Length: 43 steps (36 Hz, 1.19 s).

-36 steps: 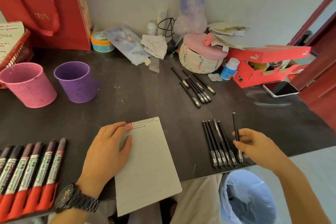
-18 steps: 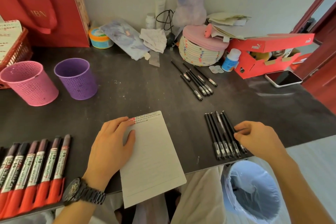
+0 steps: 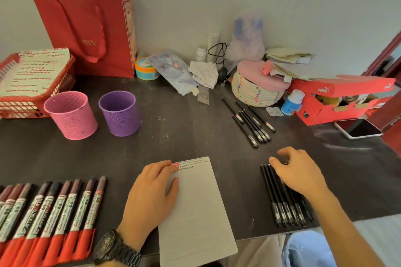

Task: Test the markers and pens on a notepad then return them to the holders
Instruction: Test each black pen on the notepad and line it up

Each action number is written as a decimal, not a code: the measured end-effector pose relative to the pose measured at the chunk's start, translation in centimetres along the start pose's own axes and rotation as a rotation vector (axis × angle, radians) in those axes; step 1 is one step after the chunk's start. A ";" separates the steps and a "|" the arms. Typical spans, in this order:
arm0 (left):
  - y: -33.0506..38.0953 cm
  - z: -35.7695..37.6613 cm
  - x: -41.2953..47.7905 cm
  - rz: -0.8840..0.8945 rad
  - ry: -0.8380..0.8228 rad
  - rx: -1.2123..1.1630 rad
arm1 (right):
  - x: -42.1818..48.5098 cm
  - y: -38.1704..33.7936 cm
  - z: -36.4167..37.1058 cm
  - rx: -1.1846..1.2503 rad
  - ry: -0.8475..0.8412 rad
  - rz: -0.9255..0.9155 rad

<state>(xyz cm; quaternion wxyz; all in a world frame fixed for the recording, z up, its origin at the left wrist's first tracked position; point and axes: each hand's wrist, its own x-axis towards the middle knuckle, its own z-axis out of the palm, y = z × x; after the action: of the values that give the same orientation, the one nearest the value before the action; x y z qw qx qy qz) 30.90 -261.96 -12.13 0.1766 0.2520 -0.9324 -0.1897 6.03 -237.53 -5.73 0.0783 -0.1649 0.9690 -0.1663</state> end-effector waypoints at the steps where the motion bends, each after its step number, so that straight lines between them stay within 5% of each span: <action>1: 0.0 0.0 0.0 -0.004 0.000 -0.001 | 0.6 -0.9 0.3 -0.007 0.013 -0.006; 19: 0.0 0.0 0.0 -0.038 -0.011 -0.038 | 6.9 -9.2 3.6 -0.324 0.021 -0.138; 22: 0.0 -0.1 -0.1 -0.031 -0.010 -0.036 | 6.3 -9.5 3.6 -0.141 -0.045 -0.164; 27: -0.1 -0.3 -0.1 -0.023 -0.007 -0.054 | 2.3 -11.1 4.0 0.749 -0.247 -0.122; 30: 0.0 -0.3 -0.2 -0.002 0.013 -0.067 | -1.6 -12.1 4.8 1.083 -0.322 -0.198; 35: 0.6 -0.5 -0.3 0.066 0.058 -0.089 | -6.4 -13.1 7.4 1.165 -0.376 -0.317; 43: 1.1 -0.7 -0.1 0.170 0.127 -0.066 | -8.1 -12.3 8.9 1.183 -0.240 -0.403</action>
<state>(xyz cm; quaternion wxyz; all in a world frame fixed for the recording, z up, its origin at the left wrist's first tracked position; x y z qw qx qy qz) 30.88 -261.19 -11.06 0.2591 0.1776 -0.9305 -0.1883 19.00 -248.37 -8.93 0.2315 -0.2905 0.6478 -0.6652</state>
